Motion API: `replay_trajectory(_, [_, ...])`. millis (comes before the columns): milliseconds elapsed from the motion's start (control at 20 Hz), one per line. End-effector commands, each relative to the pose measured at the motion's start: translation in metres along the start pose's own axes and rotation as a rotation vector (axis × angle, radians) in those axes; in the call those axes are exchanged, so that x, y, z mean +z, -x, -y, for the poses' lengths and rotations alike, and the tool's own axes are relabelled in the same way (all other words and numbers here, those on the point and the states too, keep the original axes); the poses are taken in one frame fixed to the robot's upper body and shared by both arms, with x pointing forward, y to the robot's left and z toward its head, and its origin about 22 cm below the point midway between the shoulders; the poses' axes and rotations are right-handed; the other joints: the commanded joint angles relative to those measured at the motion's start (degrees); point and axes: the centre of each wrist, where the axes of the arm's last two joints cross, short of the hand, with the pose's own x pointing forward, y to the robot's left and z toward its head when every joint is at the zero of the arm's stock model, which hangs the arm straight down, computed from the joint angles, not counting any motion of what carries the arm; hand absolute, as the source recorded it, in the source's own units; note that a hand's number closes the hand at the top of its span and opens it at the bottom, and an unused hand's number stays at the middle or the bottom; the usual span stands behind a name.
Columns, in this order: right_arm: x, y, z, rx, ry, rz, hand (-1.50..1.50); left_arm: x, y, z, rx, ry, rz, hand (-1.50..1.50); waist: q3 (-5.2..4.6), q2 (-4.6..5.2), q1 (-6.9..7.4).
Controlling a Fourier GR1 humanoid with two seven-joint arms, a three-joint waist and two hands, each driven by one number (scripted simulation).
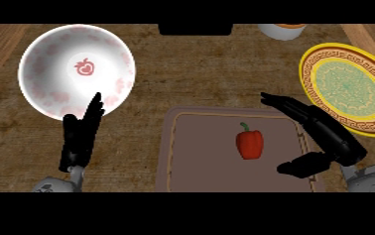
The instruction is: Pick the bell pepper from the tray and place it in the plate
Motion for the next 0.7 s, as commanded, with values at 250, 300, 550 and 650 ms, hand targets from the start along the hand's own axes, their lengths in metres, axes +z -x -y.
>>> replay_trajectory(250, [-0.029, -0.046, 0.017, 0.21, -0.339, -0.196, -1.5, -0.001, 0.003, 0.002, -0.011, -0.009, -0.003, 0.0, -0.07, 0.12, 0.27])
replay_trajectory(300, [-0.03, -0.042, 0.012, 0.176, -0.345, -0.199, -1.5, 0.003, -0.023, -0.004, -0.002, 0.02, 0.002, 0.0, 0.03, 0.03, 0.34])
replay_trajectory(550, [-0.048, -0.049, -0.003, 0.211, -0.442, -0.255, -1.5, -0.003, 0.0, 0.002, -0.012, 0.003, 0.0, 0.0, 0.04, 0.13, -0.02])
replay_trajectory(650, [-0.057, -0.073, 0.005, 0.208, -0.418, -0.261, -1.5, -0.004, -0.005, -0.008, 0.005, -0.001, 0.013, 0.0, 0.02, 0.07, -0.1])
